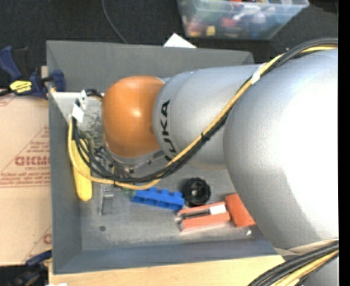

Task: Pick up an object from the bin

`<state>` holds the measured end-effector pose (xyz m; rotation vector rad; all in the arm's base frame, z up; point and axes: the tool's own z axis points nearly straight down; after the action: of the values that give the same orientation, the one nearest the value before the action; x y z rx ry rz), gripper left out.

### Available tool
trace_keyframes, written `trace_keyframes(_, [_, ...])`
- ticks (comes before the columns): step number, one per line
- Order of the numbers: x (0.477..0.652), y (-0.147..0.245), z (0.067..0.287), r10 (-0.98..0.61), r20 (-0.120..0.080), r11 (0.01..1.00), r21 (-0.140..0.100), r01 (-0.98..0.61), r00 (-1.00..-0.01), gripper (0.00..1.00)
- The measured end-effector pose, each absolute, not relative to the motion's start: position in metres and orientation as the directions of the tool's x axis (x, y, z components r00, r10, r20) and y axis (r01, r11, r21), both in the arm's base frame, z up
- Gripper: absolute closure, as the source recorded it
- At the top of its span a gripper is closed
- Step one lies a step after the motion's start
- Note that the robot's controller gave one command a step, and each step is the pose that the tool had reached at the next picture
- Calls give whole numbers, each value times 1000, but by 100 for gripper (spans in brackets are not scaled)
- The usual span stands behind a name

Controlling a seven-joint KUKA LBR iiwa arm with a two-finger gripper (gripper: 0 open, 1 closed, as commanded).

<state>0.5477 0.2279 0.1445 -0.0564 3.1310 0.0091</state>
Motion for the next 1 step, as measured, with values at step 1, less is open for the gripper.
trace_keyframes(1, [540,221,226,5,-12,1000,6,4,-1000,0])
